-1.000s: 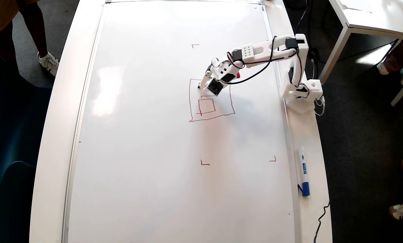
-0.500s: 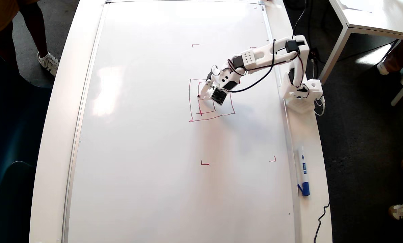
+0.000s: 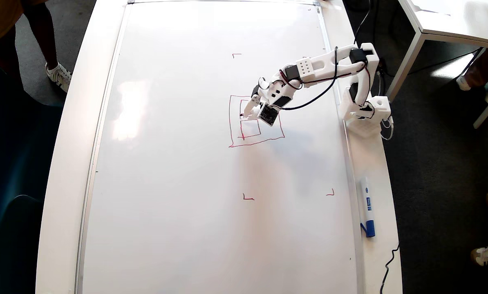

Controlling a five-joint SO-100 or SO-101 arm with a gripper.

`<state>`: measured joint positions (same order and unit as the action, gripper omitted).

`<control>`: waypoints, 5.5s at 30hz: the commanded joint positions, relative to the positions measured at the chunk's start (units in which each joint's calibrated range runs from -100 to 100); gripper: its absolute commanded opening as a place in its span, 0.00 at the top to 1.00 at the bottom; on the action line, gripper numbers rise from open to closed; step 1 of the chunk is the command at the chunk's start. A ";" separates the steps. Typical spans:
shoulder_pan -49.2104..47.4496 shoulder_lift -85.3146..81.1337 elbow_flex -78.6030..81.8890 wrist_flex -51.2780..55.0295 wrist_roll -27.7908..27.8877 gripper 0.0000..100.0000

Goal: Draw on a whiteboard a robot head using a pen attached to the gripper

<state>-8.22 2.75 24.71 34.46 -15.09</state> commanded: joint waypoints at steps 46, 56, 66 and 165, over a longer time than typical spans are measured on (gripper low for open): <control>-3.75 -9.25 16.28 -0.32 -0.30 0.99; -1.17 -9.34 16.37 -0.05 0.13 0.99; 1.41 -9.42 16.37 0.81 0.29 0.99; 1.04 -3.13 -3.79 -1.27 0.29 0.99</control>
<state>-6.71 -6.57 29.56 34.21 -15.09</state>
